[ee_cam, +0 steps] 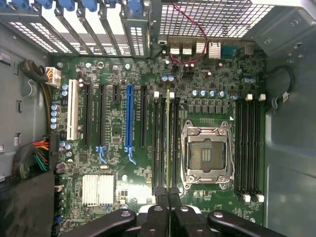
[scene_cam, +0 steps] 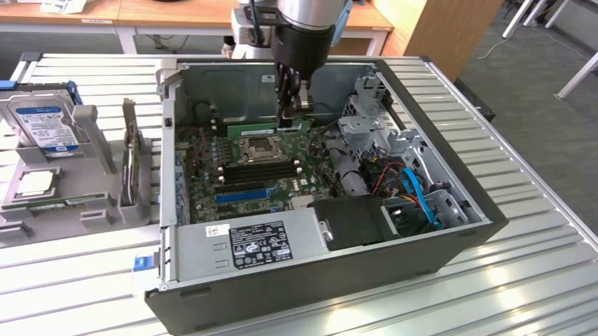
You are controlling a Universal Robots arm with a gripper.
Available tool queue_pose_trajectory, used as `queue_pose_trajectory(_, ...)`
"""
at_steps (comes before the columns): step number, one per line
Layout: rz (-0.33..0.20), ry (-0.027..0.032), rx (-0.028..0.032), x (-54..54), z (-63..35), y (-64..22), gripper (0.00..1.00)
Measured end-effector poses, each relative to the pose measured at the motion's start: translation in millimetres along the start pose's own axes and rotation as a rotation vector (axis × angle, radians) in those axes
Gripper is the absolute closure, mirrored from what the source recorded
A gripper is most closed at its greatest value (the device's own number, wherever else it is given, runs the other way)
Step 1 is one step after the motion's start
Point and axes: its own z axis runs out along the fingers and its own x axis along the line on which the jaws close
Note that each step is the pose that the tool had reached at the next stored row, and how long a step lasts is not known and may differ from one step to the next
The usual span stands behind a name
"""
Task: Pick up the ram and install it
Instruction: 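Insert the ram into the slot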
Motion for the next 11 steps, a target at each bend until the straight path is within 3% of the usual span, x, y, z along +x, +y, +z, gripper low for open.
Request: queue_pose_trajectory(11,0.000,0.0000,0.0000,0.3,7.2,-0.3,0.88)
